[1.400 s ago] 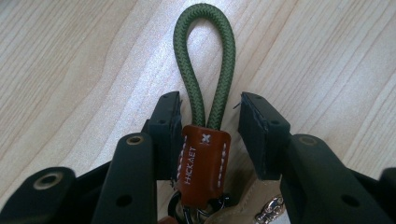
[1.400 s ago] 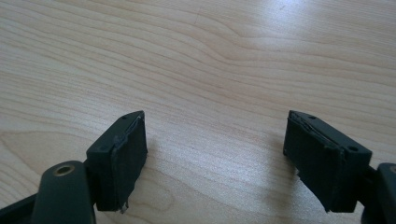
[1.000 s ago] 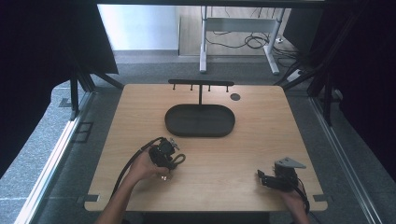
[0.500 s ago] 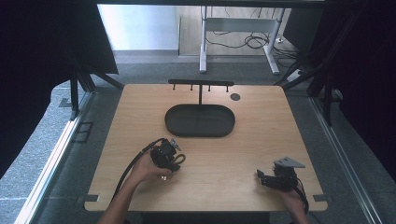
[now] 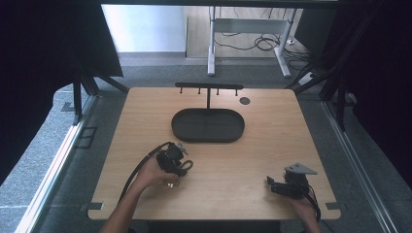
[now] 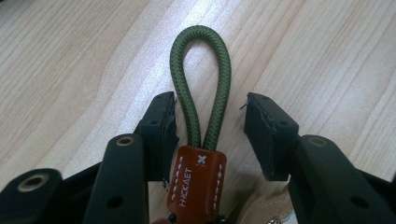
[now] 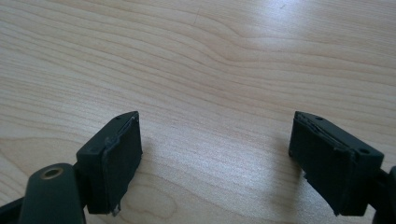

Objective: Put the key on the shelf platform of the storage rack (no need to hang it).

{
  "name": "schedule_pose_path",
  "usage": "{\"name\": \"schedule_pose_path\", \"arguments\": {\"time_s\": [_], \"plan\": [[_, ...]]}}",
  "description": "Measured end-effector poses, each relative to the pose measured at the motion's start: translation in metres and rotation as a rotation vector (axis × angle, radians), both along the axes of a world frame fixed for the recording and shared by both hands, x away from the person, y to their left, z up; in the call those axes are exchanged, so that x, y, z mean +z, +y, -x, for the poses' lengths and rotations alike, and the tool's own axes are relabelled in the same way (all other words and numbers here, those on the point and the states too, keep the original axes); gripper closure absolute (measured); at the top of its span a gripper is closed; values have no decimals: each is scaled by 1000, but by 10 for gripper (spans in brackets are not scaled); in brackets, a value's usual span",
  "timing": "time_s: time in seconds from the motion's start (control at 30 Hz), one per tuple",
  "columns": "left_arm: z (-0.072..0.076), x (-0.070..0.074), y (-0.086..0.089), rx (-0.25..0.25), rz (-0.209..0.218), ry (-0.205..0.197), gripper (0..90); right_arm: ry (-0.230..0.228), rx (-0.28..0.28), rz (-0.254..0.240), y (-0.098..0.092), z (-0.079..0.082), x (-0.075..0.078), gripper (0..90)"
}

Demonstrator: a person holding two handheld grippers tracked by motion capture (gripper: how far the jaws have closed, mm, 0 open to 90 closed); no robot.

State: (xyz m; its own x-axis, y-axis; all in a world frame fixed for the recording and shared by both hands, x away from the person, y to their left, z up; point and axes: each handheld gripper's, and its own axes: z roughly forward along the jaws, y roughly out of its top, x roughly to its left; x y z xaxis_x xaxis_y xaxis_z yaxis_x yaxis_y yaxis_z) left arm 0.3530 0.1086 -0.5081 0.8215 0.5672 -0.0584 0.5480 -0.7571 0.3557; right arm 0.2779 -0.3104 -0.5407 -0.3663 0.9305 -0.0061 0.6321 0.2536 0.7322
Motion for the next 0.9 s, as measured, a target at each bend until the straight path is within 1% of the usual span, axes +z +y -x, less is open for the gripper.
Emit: {"name": "schedule_pose_path", "arguments": {"time_s": [0.13,0.27,0.3,0.33,0.5,0.57,0.63,0.73,0.8,0.87,0.9], "plan": [[-2,1,-2,-2,-18,4,561,0,1,1,0,0,0,171],[-2,2,-2,-5,-20,5,643,0,0,0,0,0,0,171],[-2,2,-2,-5,-21,6,643,0,0,0,0,0,0,171],[-1,2,-2,-6,-20,8,668,0,0,0,0,0,0,171],[-1,3,-2,-11,-16,10,714,0,0,0,0,0,0,172],[-1,4,0,-7,-7,8,763,0,0,0,0,0,0,172],[-1,6,1,-5,-2,6,776,1,0,-1,0,0,0,172],[0,10,2,-12,-17,3,787,1,0,-1,0,0,0,172],[0,11,1,-21,-24,8,787,1,0,-1,0,0,0,172],[0,11,-1,-19,-29,5,735,1,0,-1,0,0,0,172],[0,10,-1,-18,-40,7,735,1,0,-1,0,0,0,172]]}}
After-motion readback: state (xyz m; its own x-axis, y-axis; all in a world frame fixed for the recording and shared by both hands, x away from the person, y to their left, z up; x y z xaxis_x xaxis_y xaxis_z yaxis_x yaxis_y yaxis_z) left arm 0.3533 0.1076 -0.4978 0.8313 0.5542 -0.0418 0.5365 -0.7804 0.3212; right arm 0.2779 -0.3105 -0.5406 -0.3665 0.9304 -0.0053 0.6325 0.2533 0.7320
